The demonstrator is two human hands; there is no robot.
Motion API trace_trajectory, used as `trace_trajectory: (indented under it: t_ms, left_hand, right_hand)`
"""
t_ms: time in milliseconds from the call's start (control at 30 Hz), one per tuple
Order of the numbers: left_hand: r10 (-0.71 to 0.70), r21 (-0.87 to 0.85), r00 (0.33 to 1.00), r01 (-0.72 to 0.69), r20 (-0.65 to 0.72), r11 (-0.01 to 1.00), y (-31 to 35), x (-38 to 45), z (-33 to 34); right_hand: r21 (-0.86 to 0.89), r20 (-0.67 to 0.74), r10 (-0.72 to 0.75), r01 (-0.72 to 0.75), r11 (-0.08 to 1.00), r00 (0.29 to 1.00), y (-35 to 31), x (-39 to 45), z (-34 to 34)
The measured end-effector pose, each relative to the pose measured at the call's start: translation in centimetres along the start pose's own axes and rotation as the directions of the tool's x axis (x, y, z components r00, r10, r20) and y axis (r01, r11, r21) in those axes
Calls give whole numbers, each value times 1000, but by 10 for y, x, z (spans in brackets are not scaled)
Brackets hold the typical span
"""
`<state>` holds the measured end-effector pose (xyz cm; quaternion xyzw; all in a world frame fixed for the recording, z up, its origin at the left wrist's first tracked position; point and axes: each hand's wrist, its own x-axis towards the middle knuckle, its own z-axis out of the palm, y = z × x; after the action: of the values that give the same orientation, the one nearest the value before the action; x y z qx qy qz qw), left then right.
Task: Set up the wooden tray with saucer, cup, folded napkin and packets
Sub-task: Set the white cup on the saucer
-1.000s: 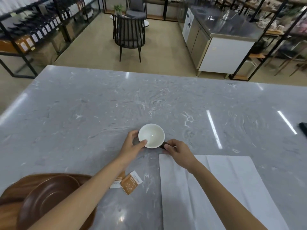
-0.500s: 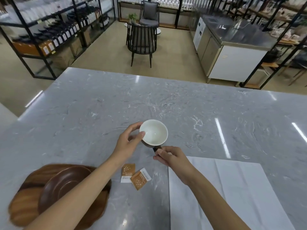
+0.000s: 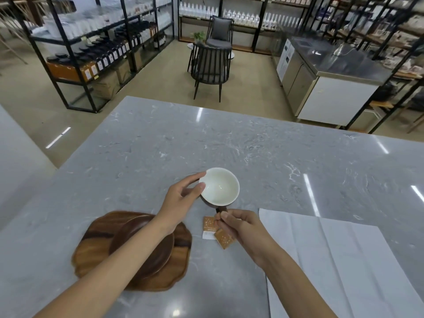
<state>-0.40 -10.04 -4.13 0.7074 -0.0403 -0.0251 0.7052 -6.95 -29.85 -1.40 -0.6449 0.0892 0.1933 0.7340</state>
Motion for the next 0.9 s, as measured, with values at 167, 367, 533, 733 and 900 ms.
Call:
trace_trajectory:
  t_ms: [167, 367, 533, 733, 900]
  left_hand:
    - [-45, -7, 995, 46, 86, 999, 4, -26, -46]
    - [-110, 47, 981, 104, 158, 993, 2, -51, -104]
    - [-132, 36, 974, 127, 185, 991, -8, -72, -145]
    - [-171, -10, 967, 177, 189, 984, -24, -91, -177]
    - [-200, 15, 958, 201, 206, 979, -34, -100, -190]
  right_hand:
    - [12, -1, -4, 4, 1000, 1000, 12, -15, 49]
    - [82, -39, -7, 10, 997, 999, 32, -29, 112]
    - [62, -30, -11, 13, 998, 999, 60, -38, 155]
    - [-8, -51, 21, -22, 1000, 998, 85, -43, 192]
    - [-37, -97, 49, -52, 998, 994, 98, -45, 208]
